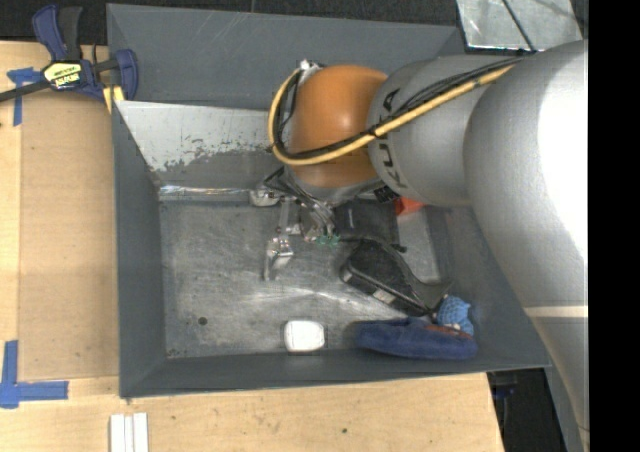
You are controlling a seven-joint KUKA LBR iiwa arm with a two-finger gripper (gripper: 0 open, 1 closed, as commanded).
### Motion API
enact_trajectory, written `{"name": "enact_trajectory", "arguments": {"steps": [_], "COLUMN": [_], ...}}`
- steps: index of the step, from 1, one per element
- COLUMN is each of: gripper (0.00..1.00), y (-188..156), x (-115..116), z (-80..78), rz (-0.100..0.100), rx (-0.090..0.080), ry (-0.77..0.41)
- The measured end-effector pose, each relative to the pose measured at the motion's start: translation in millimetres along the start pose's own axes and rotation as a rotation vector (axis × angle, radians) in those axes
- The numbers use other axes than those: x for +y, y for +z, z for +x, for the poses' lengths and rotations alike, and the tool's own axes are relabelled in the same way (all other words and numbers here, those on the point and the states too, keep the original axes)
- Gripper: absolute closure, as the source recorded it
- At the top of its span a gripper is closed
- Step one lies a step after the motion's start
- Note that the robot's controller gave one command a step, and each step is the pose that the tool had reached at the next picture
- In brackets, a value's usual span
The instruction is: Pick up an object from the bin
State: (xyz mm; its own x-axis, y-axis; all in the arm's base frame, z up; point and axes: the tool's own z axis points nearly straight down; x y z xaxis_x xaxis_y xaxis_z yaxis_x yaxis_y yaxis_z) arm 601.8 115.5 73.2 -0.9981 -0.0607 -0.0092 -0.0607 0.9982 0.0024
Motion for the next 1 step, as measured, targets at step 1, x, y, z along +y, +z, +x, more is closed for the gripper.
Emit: {"name": "enact_trajectory", "arguments": {"steps": [1], "gripper": [0.00], "y": [-2.4], "x": [-36.8], "z": [12.5], "rz": [-0.003], "rx": [-0.005], "ry": [0.166]}}
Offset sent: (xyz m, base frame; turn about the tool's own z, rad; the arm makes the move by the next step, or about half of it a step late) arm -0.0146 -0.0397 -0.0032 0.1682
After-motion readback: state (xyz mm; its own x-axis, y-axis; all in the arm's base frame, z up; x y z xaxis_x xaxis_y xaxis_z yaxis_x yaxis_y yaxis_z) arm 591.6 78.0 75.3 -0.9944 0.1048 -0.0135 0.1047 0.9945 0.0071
